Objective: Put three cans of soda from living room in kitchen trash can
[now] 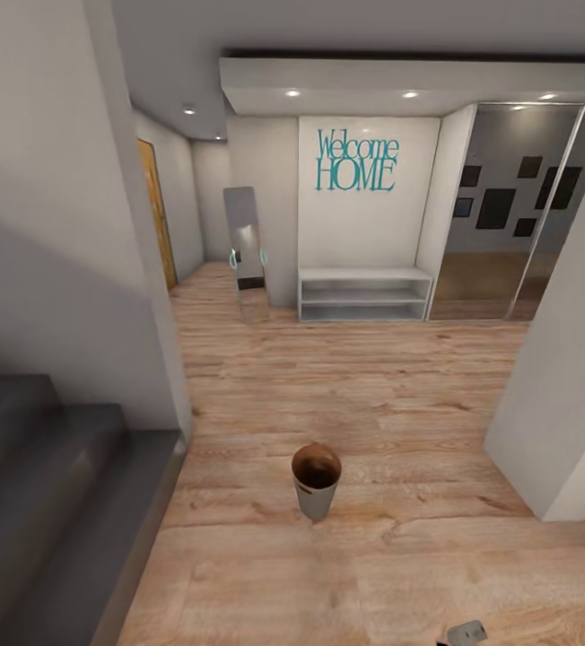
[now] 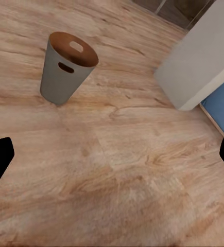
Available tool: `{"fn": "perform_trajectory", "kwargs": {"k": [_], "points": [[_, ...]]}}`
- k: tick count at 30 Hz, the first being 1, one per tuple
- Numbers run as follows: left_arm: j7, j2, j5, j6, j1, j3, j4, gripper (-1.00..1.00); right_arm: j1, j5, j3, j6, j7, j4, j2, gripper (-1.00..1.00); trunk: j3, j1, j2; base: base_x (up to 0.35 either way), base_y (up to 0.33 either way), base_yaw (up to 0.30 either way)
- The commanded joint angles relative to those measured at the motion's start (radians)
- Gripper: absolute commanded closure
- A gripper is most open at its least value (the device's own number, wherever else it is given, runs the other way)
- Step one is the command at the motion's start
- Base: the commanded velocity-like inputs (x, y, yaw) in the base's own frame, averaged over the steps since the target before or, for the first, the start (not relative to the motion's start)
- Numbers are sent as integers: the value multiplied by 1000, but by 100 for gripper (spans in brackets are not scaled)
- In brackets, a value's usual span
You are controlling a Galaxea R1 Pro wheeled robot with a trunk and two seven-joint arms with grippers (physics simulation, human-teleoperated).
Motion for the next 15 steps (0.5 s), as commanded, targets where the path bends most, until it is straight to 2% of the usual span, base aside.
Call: {"fn": "perform_trajectory", "kwargs": {"k": [1,6,10,15], "points": [[0,0,1,0,0,0,0,-100,0,0,0,0,0,-1,0,-100,0,0,0,59,0,0],[1,0,4,-1,0,1,-20,-100,-1,0,0,-1,2,-24,-1,-100,0,0,0,20,0,0],[0,1,7,0,0,6,-92,-100,-1,-1,1,2,7,-156,0,-100,0,0,0,5,0,0],[0,1,7,0,0,8,-109,-100,-2,-4,1,3,9,-192,0,-100,0,0,0,0,0,0]]}}
